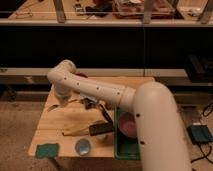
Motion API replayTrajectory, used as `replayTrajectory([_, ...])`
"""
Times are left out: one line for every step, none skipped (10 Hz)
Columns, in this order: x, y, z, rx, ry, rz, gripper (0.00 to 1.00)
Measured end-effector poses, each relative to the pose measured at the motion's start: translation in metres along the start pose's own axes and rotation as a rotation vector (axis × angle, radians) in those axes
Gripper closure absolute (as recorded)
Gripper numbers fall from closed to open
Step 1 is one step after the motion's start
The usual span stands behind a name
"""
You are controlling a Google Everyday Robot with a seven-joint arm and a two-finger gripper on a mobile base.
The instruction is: Place fork in purple bowl
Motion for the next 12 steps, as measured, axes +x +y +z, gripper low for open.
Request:
replayTrajectory([-0.011,-0.01,-0.015,-0.004,-0.004,0.022,1.0])
replayTrajectory([-0.029,-0.027,-0.032,-0.005,-0.007,0.062,1.0])
replayTrajectory([-0.044,-0.042,-0.043,-0.006,-0.006,0.103,1.0])
replayTrajectory([-0.069,-0.068,-0.052,-0.009,-0.002,0.179,1.0])
replayTrajectory([-0.084,-0.083,-0.053,-0.011,-0.001,0.227,1.0])
replayTrajectory([-0.106,-0.103,-0.052,-0.015,-0.003,0.297,1.0])
replayTrajectory([-0.131,-0.128,-0.052,-0.019,-0.015,0.39,1.0])
replayTrajectory([-0.145,-0.147,-0.055,-0.026,-0.038,0.465,1.0])
replayTrajectory([-0.154,-0.16,-0.056,-0.03,-0.053,0.513,1.0])
replayTrajectory([-0.163,-0.172,-0.057,-0.038,-0.071,0.559,1.0])
replayTrajectory([-0.166,-0.176,-0.057,-0.038,-0.075,0.573,1.0])
replayTrajectory([-0.165,-0.176,-0.057,-0.039,-0.075,0.574,1.0])
